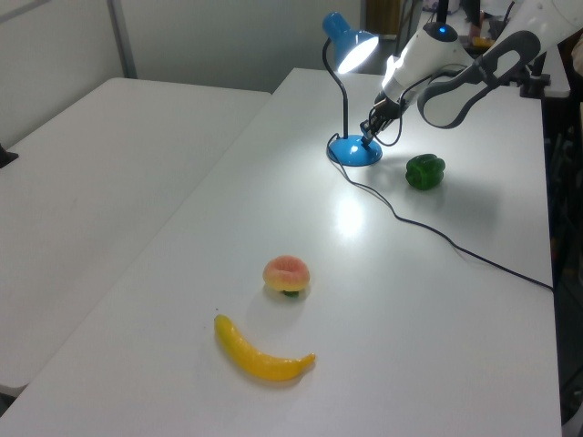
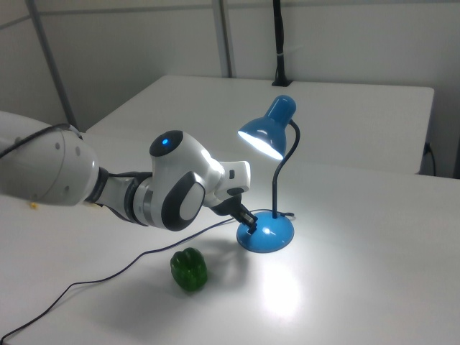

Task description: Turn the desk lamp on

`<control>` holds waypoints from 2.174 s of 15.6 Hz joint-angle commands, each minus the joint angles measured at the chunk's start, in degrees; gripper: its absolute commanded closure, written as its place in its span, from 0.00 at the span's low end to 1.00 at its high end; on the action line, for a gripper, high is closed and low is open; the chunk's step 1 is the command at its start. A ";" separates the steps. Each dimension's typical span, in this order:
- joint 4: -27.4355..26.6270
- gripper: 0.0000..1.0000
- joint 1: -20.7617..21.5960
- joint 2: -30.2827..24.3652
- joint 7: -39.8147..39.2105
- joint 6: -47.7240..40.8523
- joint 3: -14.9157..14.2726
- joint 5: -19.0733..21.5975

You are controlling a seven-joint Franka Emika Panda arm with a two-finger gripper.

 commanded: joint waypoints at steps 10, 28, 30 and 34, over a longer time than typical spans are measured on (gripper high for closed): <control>1.28 1.00 7.23 -13.03 -0.93 -33.54 7.49 -0.77; 18.78 0.04 20.69 -21.74 -22.82 -70.65 -4.63 10.57; 18.78 0.00 21.56 -21.91 -22.29 -70.82 -4.72 10.22; 18.78 0.00 21.40 -22.61 -22.03 -71.00 -4.72 10.48</control>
